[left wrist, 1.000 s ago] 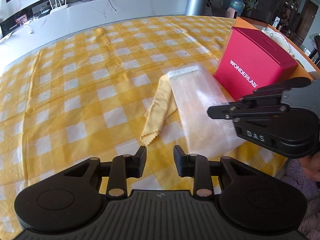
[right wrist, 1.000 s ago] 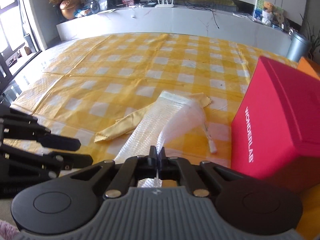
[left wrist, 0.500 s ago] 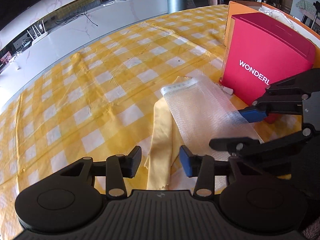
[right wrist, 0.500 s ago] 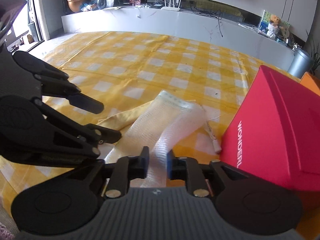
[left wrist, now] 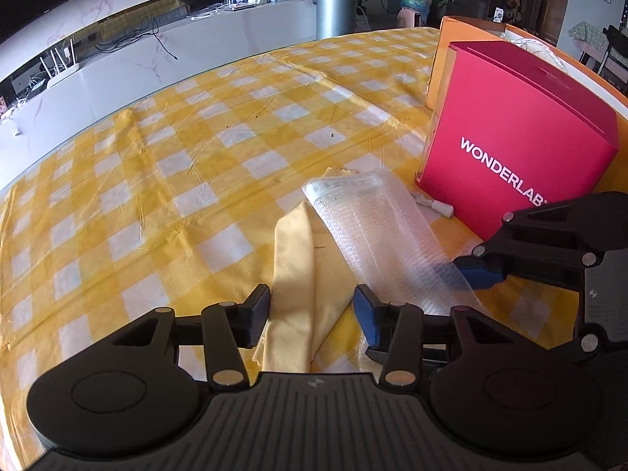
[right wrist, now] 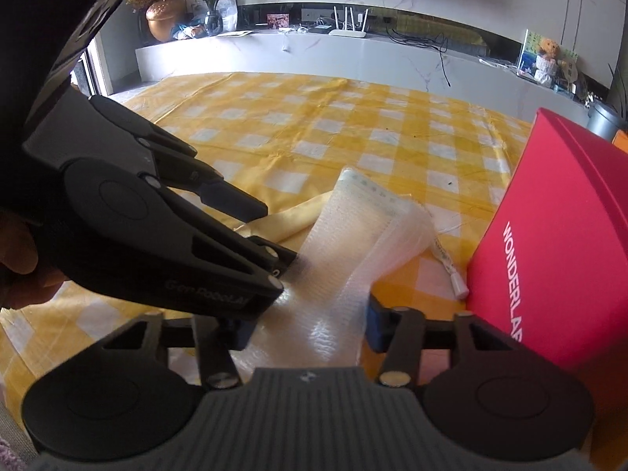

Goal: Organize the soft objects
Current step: 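Grasp the clear plastic bag with the right tool while the left tool grasps the yellow cloth, then lift and carry the yellow cloth and plastic bag over the cardboard box with both tools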

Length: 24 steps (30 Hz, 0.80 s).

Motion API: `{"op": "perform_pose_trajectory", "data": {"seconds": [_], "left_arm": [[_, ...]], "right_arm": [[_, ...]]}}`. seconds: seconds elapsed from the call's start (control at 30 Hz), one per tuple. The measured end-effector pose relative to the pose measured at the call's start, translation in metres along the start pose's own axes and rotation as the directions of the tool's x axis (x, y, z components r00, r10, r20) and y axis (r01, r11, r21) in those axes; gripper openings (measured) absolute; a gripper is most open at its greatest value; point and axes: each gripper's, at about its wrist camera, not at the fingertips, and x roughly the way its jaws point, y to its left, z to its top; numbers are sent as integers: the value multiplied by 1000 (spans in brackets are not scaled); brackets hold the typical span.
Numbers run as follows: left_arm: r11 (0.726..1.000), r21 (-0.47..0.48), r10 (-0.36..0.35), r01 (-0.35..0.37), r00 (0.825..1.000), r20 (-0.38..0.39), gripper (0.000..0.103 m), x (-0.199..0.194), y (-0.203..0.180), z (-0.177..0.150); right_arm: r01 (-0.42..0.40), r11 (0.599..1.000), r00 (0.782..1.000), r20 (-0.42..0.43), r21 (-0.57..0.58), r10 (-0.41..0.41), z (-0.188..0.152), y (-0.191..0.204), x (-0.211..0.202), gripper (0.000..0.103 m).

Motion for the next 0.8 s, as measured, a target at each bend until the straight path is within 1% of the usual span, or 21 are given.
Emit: {"op": "perform_pose_trajectory", "data": {"seconds": [0.03, 0.07, 0.1, 0.13, 0.17, 0.2, 0.23, 0.3, 0.37, 0.47, 0.53, 0.63, 0.8], "left_arm": [[1000, -9, -1, 1, 1000, -1, 52, 0, -1, 1], [1000, -14, -5, 5, 1000, 0, 49, 0, -4, 2], [1000, -14, -10, 10, 1000, 2, 37, 0, -7, 2], [1000, -5, -2, 2, 1000, 0, 30, 0, -10, 3], [1000, 16, 19, -19, 1000, -3, 23, -1, -16, 2], [1000, 21, 22, -21, 1000, -8, 16, -3, -19, 2], [999, 19, 34, -34, 999, -15, 15, -4, -21, 1], [998, 6, 65, -65, 997, -33, 6, -7, -25, 0], [996, -42, 75, -77, 996, -50, 5, -14, -27, -4], [988, -144, 55, -61, 998, -42, 5, -36, -30, -10], [979, -196, 45, -49, 999, -23, 5, -57, -36, -13], [968, -244, 69, -65, 998, 7, 5, -87, -52, -14], [941, -317, 139, -120, 990, 39, 5, -132, -86, -17]], "right_arm": [[-8, 1000, 1000, -3, -6, 8, 0, 0, -1, 34], [-19, 1000, 1000, -6, -15, 19, 0, 1, -3, 29], [-25, 999, 1000, -10, -23, 25, 0, 2, -5, 19], [-25, 999, 1000, -17, -30, 25, 0, 3, -7, 12], [-19, 999, 1000, -25, -34, 18, -1, 4, -9, 6], [-9, 999, 999, -31, -37, 8, -2, 4, -12, 2], [-4, 999, 999, -41, -33, 3, -3, 3, -14, 2], [-4, 1000, 998, -63, -17, 3, -7, -3, -21, 2], [-8, 1000, 997, -77, -13, 7, -12, -7, -30, 1], [-19, 1000, 996, -87, -14, 18, -19, -11, -48, 0], [-22, 1000, 997, -79, -21, 20, -23, -14, -62, 0], [-40, 999, 997, -62, -12, 39, -28, -19, -84, 0], [-66, 997, 998, -3, 28, 66, -34, -28, -127, 0]]}}
